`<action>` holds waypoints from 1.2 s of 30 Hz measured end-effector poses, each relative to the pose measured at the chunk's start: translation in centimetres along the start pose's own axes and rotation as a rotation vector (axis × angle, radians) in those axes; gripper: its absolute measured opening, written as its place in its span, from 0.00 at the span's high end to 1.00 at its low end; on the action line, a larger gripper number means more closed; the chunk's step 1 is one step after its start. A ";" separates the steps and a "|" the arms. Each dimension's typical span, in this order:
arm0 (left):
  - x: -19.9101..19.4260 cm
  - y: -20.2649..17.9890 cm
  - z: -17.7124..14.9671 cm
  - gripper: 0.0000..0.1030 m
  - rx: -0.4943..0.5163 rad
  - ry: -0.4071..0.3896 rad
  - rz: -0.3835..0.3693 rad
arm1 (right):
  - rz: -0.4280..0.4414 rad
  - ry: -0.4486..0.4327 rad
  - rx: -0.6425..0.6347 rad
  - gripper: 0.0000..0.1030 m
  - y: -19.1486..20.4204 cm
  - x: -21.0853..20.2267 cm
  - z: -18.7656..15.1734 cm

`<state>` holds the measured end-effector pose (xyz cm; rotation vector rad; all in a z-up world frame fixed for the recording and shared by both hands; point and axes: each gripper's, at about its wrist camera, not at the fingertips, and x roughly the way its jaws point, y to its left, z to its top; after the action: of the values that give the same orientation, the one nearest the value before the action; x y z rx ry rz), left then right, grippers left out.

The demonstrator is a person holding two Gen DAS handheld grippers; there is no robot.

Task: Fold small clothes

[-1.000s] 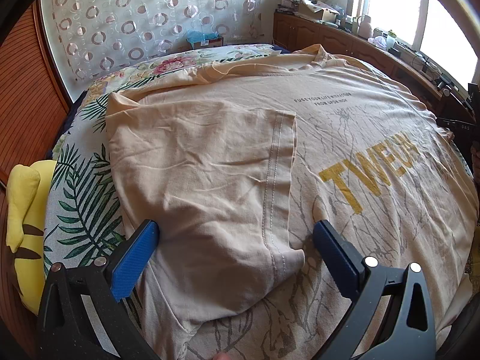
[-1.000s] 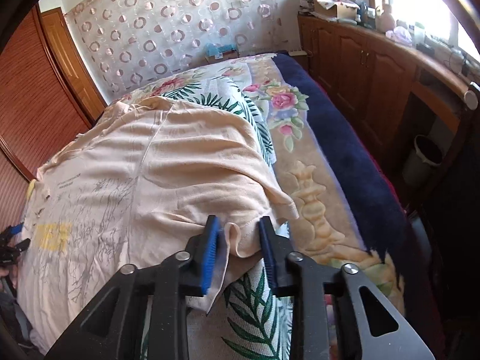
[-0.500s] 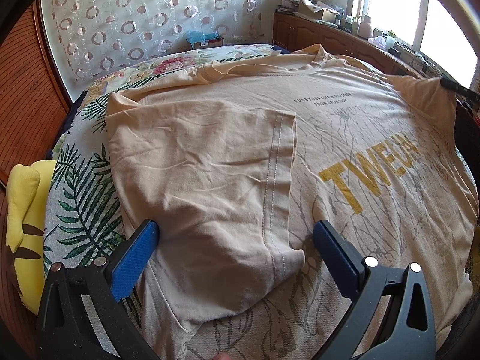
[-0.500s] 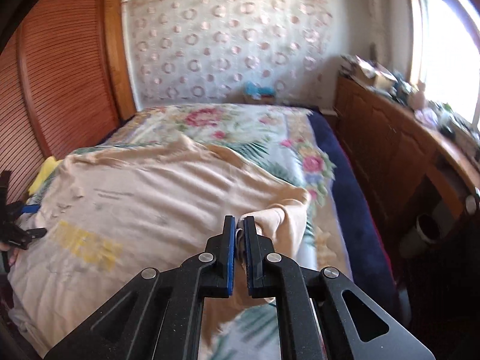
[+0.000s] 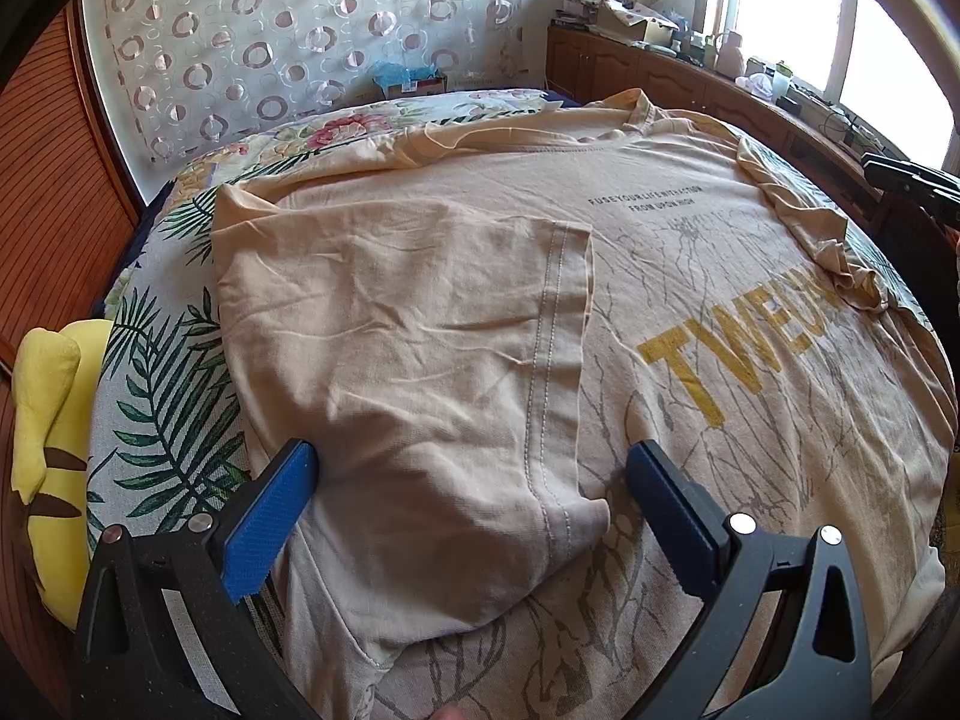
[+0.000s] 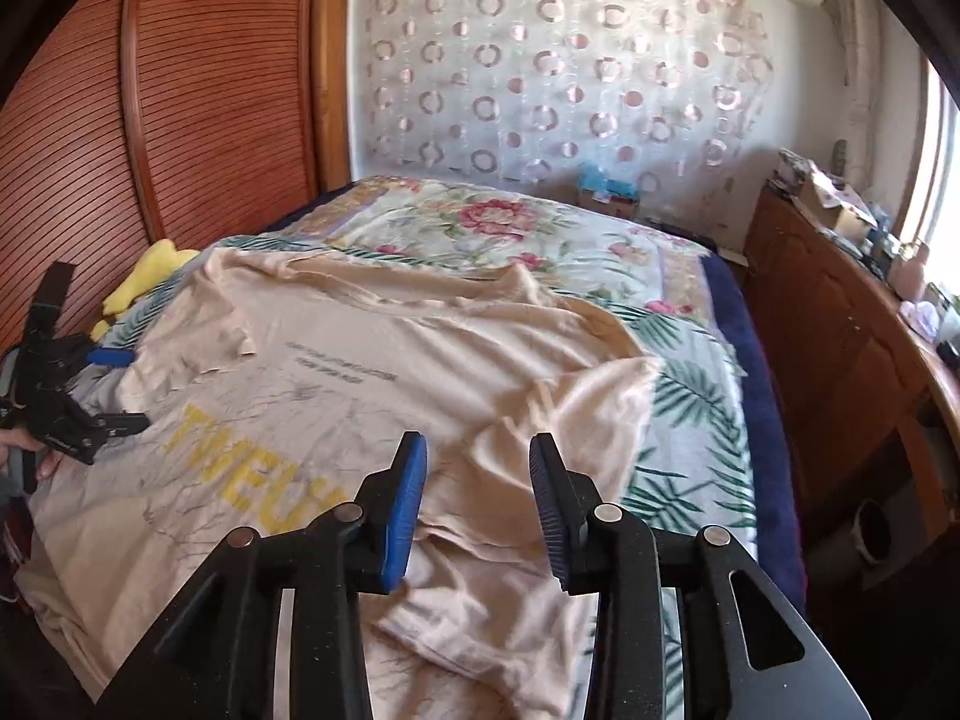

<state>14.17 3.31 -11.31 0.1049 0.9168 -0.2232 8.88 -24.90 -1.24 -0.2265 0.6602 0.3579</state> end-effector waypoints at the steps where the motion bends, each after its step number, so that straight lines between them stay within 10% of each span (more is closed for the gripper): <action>1: 0.0 0.1 0.0 0.00 0.000 0.000 0.000 | -0.011 0.006 0.008 0.64 -0.4 -0.2 -0.2; 17: 0.0 0.0 0.0 0.00 0.000 0.000 -0.001 | -0.038 0.175 0.088 0.64 -1.5 6.3 -0.9; 24: 0.0 0.0 0.0 0.00 0.000 0.000 -0.001 | 0.013 0.130 0.062 0.97 -1.1 6.3 -0.2; 36: 0.0 0.0 0.0 0.00 -0.001 -0.001 -0.001 | 0.099 0.066 -0.040 0.97 3.5 7.7 5.2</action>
<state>14.15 3.30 -11.30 0.1034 0.9163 -0.2242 16.05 -18.13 -2.46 -0.2448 0.7311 0.4603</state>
